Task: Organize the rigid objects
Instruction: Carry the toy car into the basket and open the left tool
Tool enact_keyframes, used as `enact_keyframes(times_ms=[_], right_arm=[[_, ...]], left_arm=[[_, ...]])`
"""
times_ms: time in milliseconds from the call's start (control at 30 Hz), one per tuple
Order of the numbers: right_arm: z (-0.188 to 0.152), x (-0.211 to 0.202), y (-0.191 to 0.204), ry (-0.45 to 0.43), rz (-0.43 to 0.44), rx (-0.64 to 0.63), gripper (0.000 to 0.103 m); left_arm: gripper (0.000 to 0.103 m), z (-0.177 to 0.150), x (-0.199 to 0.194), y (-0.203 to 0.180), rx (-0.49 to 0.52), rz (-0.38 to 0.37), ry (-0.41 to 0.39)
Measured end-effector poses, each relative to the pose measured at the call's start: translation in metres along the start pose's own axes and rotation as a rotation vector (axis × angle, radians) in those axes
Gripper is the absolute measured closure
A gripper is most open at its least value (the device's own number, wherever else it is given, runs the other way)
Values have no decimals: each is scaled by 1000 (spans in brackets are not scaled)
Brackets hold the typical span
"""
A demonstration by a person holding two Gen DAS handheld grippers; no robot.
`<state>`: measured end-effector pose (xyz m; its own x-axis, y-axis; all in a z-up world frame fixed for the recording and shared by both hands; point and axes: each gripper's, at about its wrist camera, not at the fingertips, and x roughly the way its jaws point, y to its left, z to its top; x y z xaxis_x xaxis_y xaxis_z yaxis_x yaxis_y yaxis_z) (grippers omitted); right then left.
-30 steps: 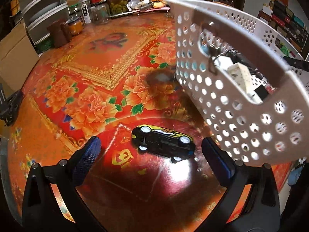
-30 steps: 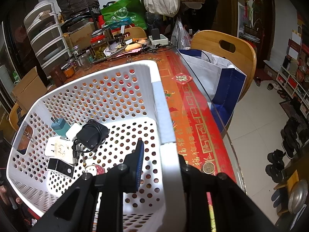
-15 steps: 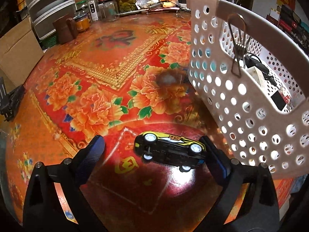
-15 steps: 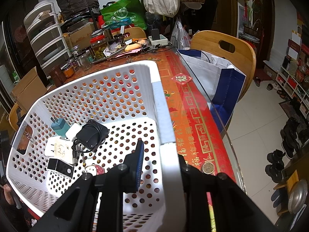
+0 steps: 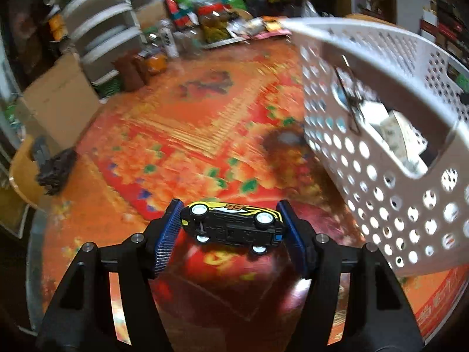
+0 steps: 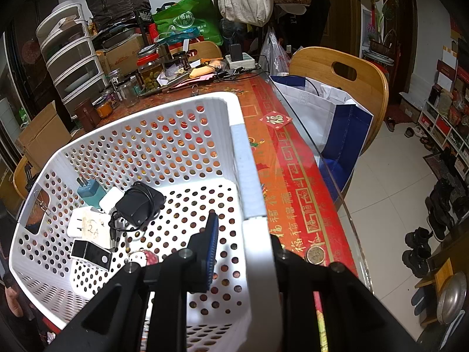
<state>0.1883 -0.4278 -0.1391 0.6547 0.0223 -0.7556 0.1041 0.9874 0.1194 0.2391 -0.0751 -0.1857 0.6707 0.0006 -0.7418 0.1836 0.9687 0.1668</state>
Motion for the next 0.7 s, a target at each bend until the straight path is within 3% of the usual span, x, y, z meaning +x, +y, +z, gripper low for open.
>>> enact_keyframes(times_ms=[100,500,700], right_arm=[[0,0,0,0,-1,-1,82],[0,-1,0,-3,8,-4,82],[0,-1,-1,-7,9,-6,82]], left_arm=[[40,6,-14,9,-17,73,-29],[40,49,-73,42,-68,227,-105],[40,77,-105,53,-97,260,-149]])
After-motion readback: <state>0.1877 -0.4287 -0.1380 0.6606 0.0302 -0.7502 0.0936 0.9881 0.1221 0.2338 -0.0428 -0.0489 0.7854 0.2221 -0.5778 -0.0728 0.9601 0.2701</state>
